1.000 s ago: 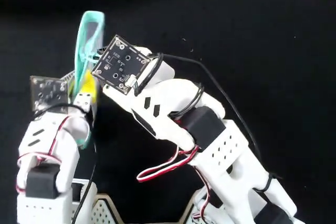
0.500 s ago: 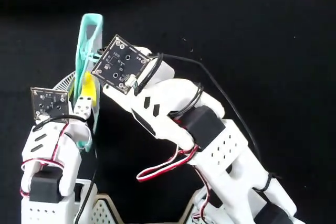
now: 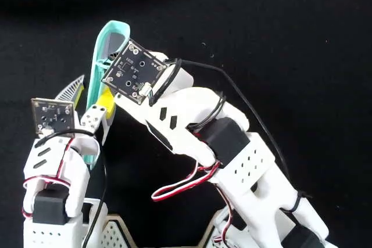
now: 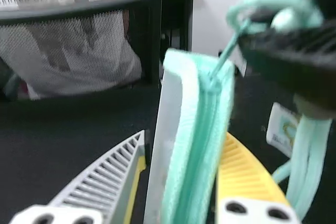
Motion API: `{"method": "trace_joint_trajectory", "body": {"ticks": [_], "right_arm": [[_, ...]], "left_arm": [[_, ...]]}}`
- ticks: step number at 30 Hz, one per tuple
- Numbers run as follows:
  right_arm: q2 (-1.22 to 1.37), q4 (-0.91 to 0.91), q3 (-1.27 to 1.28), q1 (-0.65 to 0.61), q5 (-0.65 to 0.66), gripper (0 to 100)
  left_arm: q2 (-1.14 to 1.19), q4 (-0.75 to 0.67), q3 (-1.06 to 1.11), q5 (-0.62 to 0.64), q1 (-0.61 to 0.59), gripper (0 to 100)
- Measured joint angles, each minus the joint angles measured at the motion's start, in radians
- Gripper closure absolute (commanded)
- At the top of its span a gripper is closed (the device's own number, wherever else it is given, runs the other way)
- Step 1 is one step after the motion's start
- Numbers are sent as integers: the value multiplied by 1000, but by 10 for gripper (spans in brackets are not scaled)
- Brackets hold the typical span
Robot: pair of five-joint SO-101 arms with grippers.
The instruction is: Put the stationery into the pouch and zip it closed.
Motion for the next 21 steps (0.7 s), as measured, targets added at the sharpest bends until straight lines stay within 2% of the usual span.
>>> {"method": "trace_joint_trajectory", "body": {"ticks": [7, 9, 12, 21], "right_arm": [[0, 0, 2, 0, 0, 986], [0, 0, 2, 0, 0, 986], [0, 0, 2, 0, 0, 986], [8, 0, 3, -3, 0, 984]], "left_arm": [[0, -127, 15, 0, 0, 788], [0, -143, 20, 0, 0, 838], [0, -146, 20, 15, 0, 973], [-8, -74, 18, 54, 11, 970]]}}
